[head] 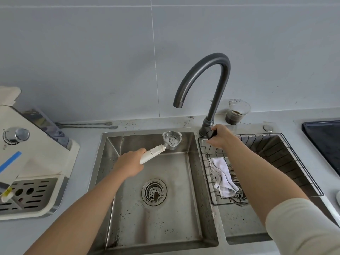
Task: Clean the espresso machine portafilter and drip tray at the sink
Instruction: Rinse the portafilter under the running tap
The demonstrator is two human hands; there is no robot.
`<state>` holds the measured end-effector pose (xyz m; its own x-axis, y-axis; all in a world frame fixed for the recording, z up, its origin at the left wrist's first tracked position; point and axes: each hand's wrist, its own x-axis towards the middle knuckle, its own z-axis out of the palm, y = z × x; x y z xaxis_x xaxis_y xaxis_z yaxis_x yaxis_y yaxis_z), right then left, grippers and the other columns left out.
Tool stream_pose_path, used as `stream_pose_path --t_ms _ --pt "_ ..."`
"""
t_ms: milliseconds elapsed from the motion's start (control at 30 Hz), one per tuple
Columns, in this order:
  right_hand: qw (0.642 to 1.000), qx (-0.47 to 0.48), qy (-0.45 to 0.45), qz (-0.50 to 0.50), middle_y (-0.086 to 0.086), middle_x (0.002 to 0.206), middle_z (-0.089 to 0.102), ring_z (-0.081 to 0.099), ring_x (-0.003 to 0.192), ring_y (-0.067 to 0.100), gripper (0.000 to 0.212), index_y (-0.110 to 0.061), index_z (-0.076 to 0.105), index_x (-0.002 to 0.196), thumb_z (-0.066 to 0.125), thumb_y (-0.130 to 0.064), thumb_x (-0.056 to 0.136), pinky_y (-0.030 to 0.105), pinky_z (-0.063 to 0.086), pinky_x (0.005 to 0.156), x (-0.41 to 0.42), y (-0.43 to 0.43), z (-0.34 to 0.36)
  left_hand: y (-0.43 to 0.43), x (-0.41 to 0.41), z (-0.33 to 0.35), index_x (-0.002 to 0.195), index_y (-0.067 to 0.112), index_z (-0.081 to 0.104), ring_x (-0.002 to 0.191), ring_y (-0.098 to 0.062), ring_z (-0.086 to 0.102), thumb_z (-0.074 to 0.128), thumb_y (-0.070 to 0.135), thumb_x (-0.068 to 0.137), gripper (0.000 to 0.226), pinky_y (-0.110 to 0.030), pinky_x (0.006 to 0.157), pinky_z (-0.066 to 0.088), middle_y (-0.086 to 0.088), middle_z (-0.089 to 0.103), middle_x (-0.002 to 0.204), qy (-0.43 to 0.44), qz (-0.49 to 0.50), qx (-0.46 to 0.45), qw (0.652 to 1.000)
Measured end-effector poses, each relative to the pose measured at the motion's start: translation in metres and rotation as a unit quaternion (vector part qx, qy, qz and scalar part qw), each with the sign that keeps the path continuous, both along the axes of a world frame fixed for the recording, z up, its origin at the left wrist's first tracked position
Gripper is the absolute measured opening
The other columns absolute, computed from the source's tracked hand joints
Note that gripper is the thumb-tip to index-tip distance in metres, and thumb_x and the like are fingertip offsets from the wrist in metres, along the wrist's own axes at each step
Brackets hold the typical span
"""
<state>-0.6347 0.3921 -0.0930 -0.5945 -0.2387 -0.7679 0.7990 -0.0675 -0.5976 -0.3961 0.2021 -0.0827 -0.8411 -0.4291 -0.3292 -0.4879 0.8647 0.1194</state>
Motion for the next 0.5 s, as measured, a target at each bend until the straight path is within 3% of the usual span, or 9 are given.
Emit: stream_pose_path --t_ms 100,233,333,433,500 --pt "1.0 0.002 -0.001 0.005 0.01 0.129 0.041 0.038 0.128 0.027 0.021 -0.007 0.036 0.11 0.038 -0.006 0.089 0.043 0.022 0.113 0.001 0.0 0.002 0.0 -0.001 0.001 0.124 0.02 0.043 0.097 -0.028 0.062 0.049 0.012 0.087 0.038 -0.03 0.066 0.039 -0.006 0.063 0.111 -0.002 0.003 0.003 1.0" --pt "1.0 0.002 -0.003 0.011 0.007 0.107 0.037 0.043 0.118 0.023 0.005 -0.006 0.038 0.095 0.037 -0.008 0.09 0.039 0.026 0.111 0.004 0.002 0.004 0.001 -0.002 0.002 0.124 0.02 0.043 0.098 -0.028 0.061 0.049 0.014 0.087 0.038 -0.03 0.067 0.04 -0.006 0.062 0.112 -0.003 0.005 0.004 1.0" --pt "1.0 -0.004 -0.001 0.007 0.005 0.12 0.039 0.034 0.132 0.027 0.013 -0.004 0.037 0.104 0.037 -0.008 0.091 0.041 0.024 0.112 0.005 0.002 0.005 0.001 -0.002 0.001 0.123 0.019 0.044 0.098 -0.029 0.062 0.05 0.014 0.087 0.037 -0.031 0.069 0.041 -0.007 0.062 0.112 -0.002 0.005 0.009 1.0" --pt "1.0 -0.021 -0.012 0.006 0.01 0.118 0.039 0.042 0.118 0.025 0.006 -0.006 0.04 0.089 0.035 -0.008 0.091 0.039 0.026 0.111 0.008 0.002 0.008 0.0 -0.002 0.0 0.123 0.019 0.045 0.096 -0.029 0.062 0.05 0.013 0.086 0.037 -0.032 0.069 0.043 -0.007 0.063 0.111 -0.002 0.004 0.015 1.0" --pt "1.0 -0.017 -0.006 0.012 0.012 0.129 0.038 0.039 0.124 0.025 0.015 -0.003 0.043 0.104 0.035 -0.008 0.092 0.039 0.024 0.113 0.01 0.004 0.011 0.0 -0.002 0.0 0.123 0.018 0.045 0.096 -0.03 0.062 0.05 0.013 0.086 0.038 -0.033 0.071 0.045 -0.007 0.063 0.111 -0.002 0.002 0.015 1.0"
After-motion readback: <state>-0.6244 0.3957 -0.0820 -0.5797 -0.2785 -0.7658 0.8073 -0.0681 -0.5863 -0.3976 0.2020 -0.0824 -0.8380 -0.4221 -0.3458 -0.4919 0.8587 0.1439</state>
